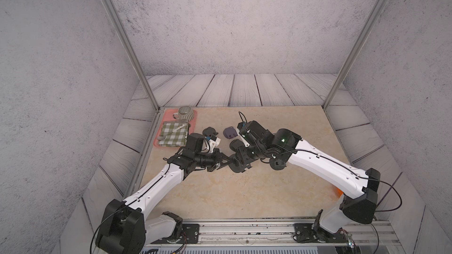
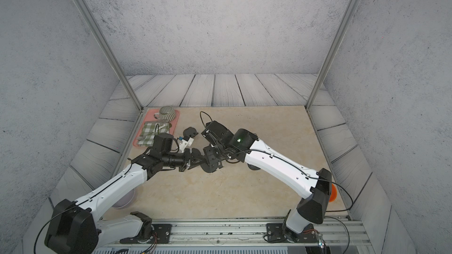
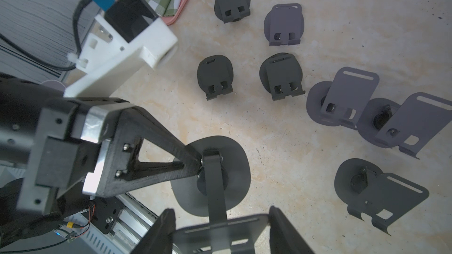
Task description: Open the phone stand
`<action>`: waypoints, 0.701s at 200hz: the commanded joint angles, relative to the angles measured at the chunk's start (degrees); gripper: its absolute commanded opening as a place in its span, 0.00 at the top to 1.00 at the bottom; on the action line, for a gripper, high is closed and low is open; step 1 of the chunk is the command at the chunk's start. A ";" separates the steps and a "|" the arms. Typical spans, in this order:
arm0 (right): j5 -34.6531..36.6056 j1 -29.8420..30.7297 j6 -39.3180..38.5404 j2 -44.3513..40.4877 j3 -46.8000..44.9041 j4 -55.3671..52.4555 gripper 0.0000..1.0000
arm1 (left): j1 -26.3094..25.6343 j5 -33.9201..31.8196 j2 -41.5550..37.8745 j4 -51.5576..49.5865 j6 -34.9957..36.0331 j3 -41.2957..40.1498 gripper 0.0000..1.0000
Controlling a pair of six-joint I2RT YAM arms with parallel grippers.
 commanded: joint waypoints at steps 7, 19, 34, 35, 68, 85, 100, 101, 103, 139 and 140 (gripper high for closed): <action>1.56 0.23 -1.13 -5.98 1.90 -2.92 0.11 | 3.29 -13.09 1.45 -8.98 -1.32 -2.21 1.00; 1.48 0.06 -0.80 -5.26 1.47 -2.77 0.01 | 3.29 -11.83 0.83 -7.53 -0.81 -2.32 1.00; 0.26 -0.33 -0.15 -4.62 0.29 -2.15 0.01 | 3.38 -9.77 0.27 -6.02 0.21 -2.09 1.00; 0.11 -0.38 -0.10 -4.64 0.17 -2.05 0.01 | 3.33 -9.67 0.21 -5.94 0.30 -2.02 1.00; -3.30 -1.34 1.27 -4.34 -3.55 1.72 0.01 | 3.38 -5.34 -1.45 -2.33 0.92 -2.75 1.00; -4.78 -1.70 1.53 -3.62 -4.32 3.14 0.01 | 3.38 -2.94 -2.42 1.22 -0.17 -4.46 1.00; -6.37 -1.79 1.49 -2.68 -4.32 4.51 0.01 | 3.38 -1.22 -3.28 5.35 -2.12 -6.40 1.00; -6.42 -1.77 1.47 -2.66 -4.33 4.58 0.01 | 3.38 -1.09 -3.32 5.67 -2.31 -6.50 1.00; -6.67 -1.82 1.45 -2.55 -4.33 4.75 0.01 | 3.38 -0.88 -3.42 6.18 -2.61 -6.74 1.00; -8.91 -1.83 1.83 -0.72 -4.51 6.61 0.03 | 3.38 1.35 -5.11 11.91 -5.47 -9.17 1.00; -8.96 -1.83 1.86 -0.66 -4.51 6.68 0.03 | 3.38 1.43 -5.16 12.12 -5.52 -9.21 1.00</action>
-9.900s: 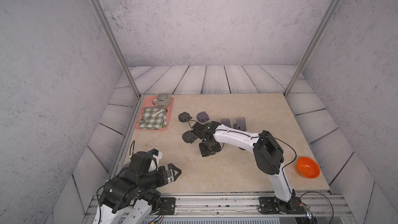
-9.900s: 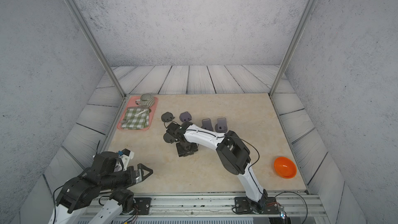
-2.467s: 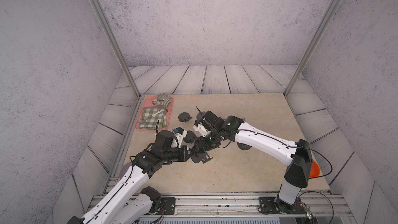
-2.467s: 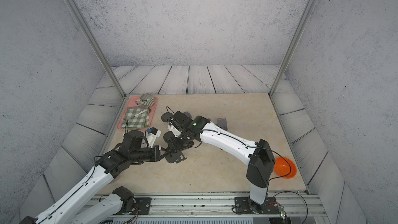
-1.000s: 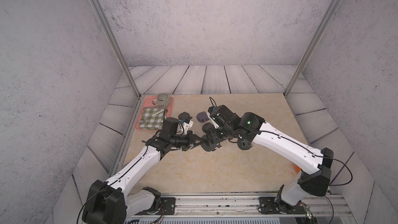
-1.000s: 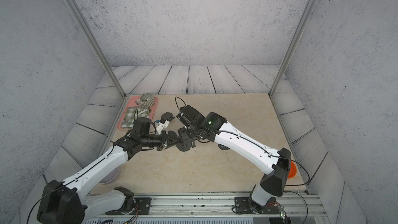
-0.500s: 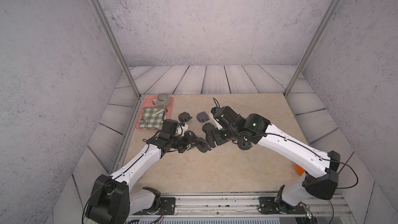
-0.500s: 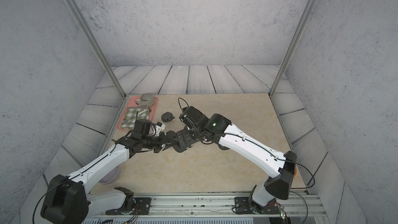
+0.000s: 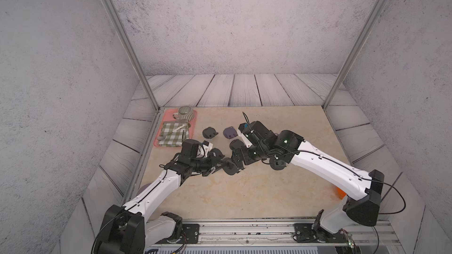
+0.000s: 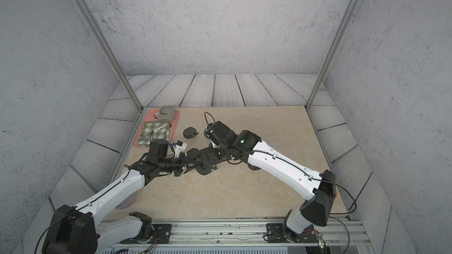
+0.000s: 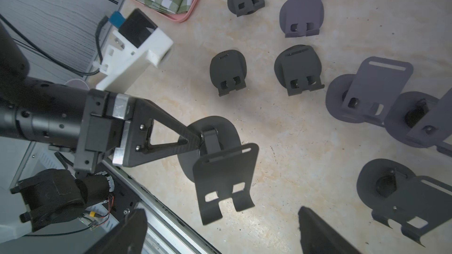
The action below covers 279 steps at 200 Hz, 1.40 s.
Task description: Open the phone stand
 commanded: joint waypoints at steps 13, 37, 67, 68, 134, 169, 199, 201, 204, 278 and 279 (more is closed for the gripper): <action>-2.67 -0.13 0.92 1.14 -0.42 2.36 0.04 | -0.01 4.64 -1.99 9.83 -3.70 -1.83 1.00; -2.69 -0.24 1.18 1.42 -1.02 3.14 0.04 | 0.03 5.98 -2.89 13.46 -5.57 -2.94 1.00; -3.33 -0.38 1.25 1.67 -1.82 4.17 0.06 | -0.10 7.41 -3.91 20.25 -9.50 -5.98 1.00; -3.34 -0.38 1.22 1.67 -1.87 4.18 0.06 | -0.10 7.42 -3.94 20.47 -9.64 -6.08 1.00; -4.04 -0.72 0.97 1.36 -2.55 5.33 0.12 | -0.45 8.90 -4.85 28.16 -14.37 -8.53 1.00; -4.49 -0.81 0.68 1.65 -1.93 5.39 0.25 | -0.70 9.09 -4.59 27.17 -13.93 -8.28 1.00; -4.58 -0.76 0.31 1.96 -1.34 5.03 0.37 | -0.71 8.87 -4.76 25.57 -13.06 -7.98 1.00; -4.58 -0.80 0.31 1.98 -1.29 5.00 0.39 | -0.71 8.84 -4.76 25.45 -12.94 -7.94 1.00; -4.58 -0.81 0.31 1.94 -1.22 4.99 0.40 | -0.71 8.83 -4.76 25.26 -12.93 -7.86 1.00; -1.24 -1.57 -0.10 2.00 0.46 1.49 0.46 | -0.65 5.43 -5.26 7.77 -4.43 -2.48 0.22; -1.15 -1.59 -0.12 1.97 0.50 1.44 0.46 | -0.68 5.24 -5.28 7.20 -4.15 -2.39 0.20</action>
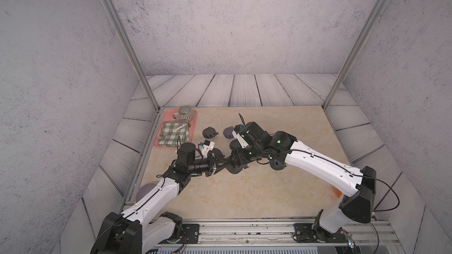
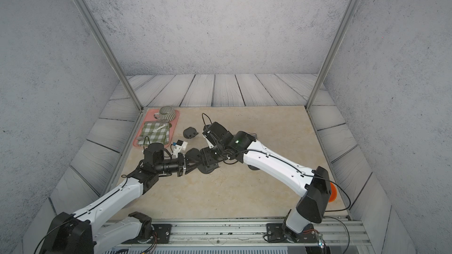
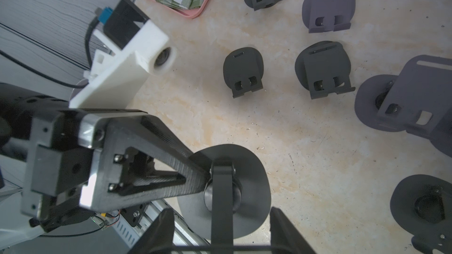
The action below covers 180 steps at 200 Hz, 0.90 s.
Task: Open the phone stand
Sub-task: Open the phone stand, then place the phone stand at the center of the board.
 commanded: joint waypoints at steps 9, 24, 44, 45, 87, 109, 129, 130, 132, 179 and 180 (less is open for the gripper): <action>3.24 -0.99 -0.31 -0.13 2.12 -3.23 0.46 | -0.17 -3.99 -2.05 -15.26 8.72 4.13 0.00; 4.17 -1.63 -0.35 -0.06 2.21 -4.69 0.46 | -0.09 -8.44 -4.02 -23.49 12.66 5.36 0.02; 5.91 -2.58 -0.43 0.13 2.03 -6.62 0.46 | 0.16 -16.24 -7.55 -32.70 16.02 6.08 0.02; 5.98 -2.65 -0.45 0.17 1.94 -6.71 0.46 | 0.17 -16.60 -7.75 -33.03 16.13 6.07 0.02; 8.21 -5.97 -0.06 1.64 0.79 -10.27 0.44 | 0.36 -29.46 -16.18 -46.23 20.03 6.62 0.02; 8.67 -8.28 0.20 2.55 -0.41 -11.19 0.44 | 0.36 -31.89 -17.74 -51.18 22.96 8.46 0.02; 9.00 -10.44 0.08 3.46 -1.63 -11.19 0.44 | 0.36 -31.66 -17.79 -53.33 24.57 9.71 0.02; 9.02 -10.54 0.06 3.55 -1.65 -11.19 0.44 | 0.36 -31.64 -17.79 -53.41 24.62 9.73 0.02; 9.04 -10.68 0.07 3.68 -1.75 -11.23 0.44 | 0.36 -31.59 -17.84 -53.53 24.66 9.86 0.02; 8.65 -15.09 -0.60 8.20 -2.64 -10.20 0.44 | 0.36 -30.97 -18.85 -54.26 25.44 11.31 0.02; 8.67 -15.15 -0.63 8.29 -2.63 -10.16 0.44 | 0.36 -30.95 -18.85 -54.31 25.45 11.32 0.02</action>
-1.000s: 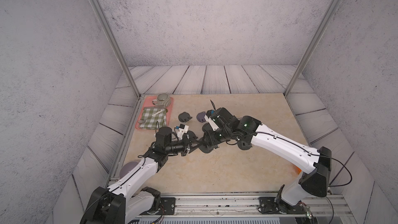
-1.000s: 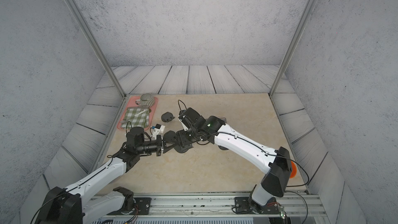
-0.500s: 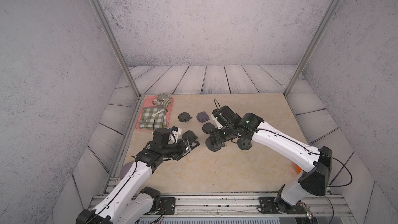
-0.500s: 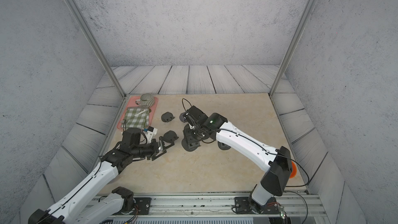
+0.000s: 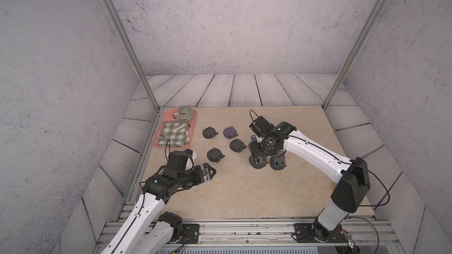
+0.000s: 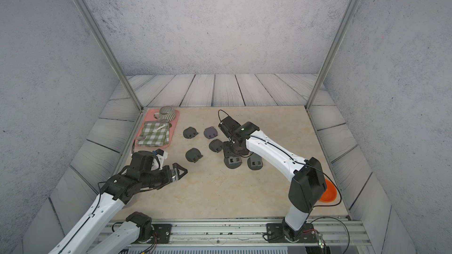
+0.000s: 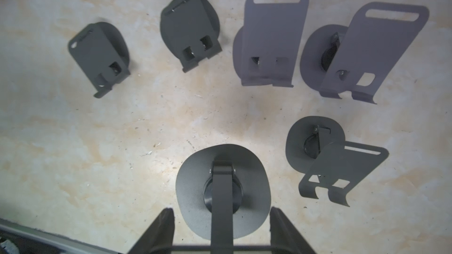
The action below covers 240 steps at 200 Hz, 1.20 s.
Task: Open the phone stand
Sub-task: Place the phone stand at the center of the board.
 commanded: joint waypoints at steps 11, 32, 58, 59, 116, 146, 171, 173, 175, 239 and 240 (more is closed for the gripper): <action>0.87 -2.05 -0.99 3.12 -0.42 0.39 0.44 | 0.27 -0.54 -0.60 -2.78 2.71 2.32 0.02; 0.65 -2.81 -1.32 5.10 -0.26 1.08 0.44 | 0.27 -0.41 -0.73 -3.49 3.24 2.64 0.02; -0.24 -3.63 -1.39 6.65 -1.03 2.49 0.44 | 0.27 -0.22 -1.35 -3.44 3.07 2.38 0.02; -0.27 -3.62 -1.35 6.74 -1.08 2.56 0.44 | 0.27 -0.19 -1.40 -3.43 3.07 2.42 0.02; -1.83 -4.28 -1.28 8.86 -3.81 6.38 0.43 | 0.27 0.21 -1.36 -3.30 3.16 2.26 0.02; -2.23 -4.32 -1.22 9.86 -5.06 7.81 0.43 | 0.27 0.36 -1.36 -3.11 3.17 2.20 0.02; -2.51 -4.49 -1.33 10.64 -5.86 8.85 0.42 | 0.27 0.48 -1.45 -3.23 3.16 2.20 0.02; -2.52 -4.43 -1.32 10.71 -5.87 8.88 0.42 | 0.27 0.46 -1.45 -3.24 3.16 2.20 0.02; -2.50 -4.45 -1.32 10.79 -5.94 8.91 0.42 | 0.27 0.51 -1.45 -3.24 3.11 2.20 0.01; -3.28 -4.61 -1.32 11.69 -7.17 10.09 0.38 | 0.27 0.90 -1.54 -3.42 3.16 2.29 0.02; -3.33 -4.69 -1.32 11.68 -7.18 10.09 0.38 | 0.27 0.94 -1.54 -3.42 3.16 2.29 0.02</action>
